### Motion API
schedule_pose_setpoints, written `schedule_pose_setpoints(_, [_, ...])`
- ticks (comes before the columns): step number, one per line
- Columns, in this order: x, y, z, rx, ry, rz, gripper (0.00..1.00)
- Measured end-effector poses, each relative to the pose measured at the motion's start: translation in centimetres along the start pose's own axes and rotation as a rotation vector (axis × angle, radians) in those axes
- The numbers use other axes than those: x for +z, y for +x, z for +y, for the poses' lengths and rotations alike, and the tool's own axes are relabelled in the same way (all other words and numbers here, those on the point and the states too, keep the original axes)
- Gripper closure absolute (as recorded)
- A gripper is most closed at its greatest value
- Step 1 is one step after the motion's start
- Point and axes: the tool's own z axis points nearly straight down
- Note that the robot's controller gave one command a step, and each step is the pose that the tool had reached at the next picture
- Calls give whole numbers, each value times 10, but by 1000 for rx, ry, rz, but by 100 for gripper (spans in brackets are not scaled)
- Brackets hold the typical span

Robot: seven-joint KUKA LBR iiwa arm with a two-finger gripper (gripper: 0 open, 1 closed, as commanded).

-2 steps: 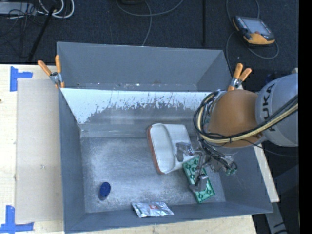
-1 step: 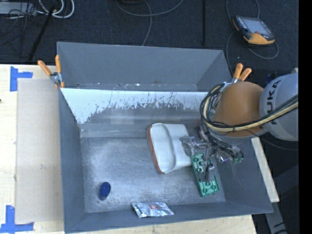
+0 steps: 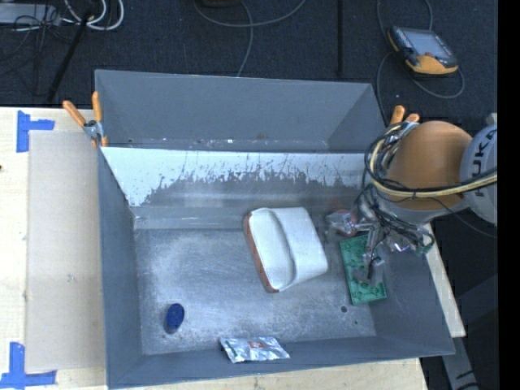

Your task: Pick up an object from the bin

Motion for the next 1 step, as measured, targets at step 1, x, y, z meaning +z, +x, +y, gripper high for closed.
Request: schedule_pose_setpoints(1, [-2, 1, 2, -5, -6, 11, 100])
